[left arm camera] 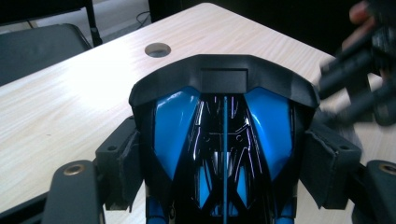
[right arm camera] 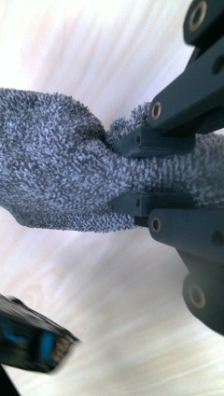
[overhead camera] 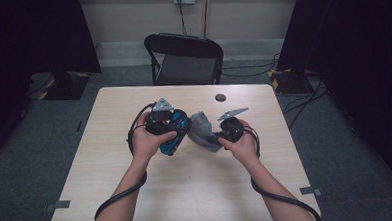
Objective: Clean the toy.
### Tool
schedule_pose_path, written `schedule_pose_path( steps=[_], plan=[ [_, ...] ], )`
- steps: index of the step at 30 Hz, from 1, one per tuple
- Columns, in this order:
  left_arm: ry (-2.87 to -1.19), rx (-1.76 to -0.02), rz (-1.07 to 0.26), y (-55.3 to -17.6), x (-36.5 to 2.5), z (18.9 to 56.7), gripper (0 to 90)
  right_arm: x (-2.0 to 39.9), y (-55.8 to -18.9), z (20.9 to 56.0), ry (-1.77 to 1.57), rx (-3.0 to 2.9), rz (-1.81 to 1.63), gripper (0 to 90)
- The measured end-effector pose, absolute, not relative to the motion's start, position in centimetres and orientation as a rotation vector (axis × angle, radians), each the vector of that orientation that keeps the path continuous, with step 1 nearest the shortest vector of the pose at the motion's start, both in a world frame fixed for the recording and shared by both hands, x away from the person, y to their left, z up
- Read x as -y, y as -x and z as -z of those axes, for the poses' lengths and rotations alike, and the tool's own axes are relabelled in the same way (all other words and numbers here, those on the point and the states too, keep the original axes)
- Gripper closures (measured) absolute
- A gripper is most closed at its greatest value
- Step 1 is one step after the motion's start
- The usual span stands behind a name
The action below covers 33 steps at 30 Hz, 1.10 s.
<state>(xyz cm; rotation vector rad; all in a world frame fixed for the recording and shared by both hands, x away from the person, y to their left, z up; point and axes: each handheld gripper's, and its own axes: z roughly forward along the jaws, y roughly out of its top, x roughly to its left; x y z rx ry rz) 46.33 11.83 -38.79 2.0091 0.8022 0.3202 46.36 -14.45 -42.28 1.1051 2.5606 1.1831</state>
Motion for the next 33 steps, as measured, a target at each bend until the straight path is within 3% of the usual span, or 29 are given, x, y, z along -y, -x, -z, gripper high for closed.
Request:
schedule_pose_path(
  steps=[14, 33],
  plan=[
    [-2.061, -0.774, -0.275, -45.5, -10.9, 40.5, 25.5, 15.9, -47.7, 39.8, -1.148, -2.46, -1.249, 75.7],
    [-2.077, -0.76, -0.269, -45.8, -9.4, 40.9, 25.5, 13.7, -46.3, 39.0, -1.014, -2.521, -1.333, 75.8]
  ],
)
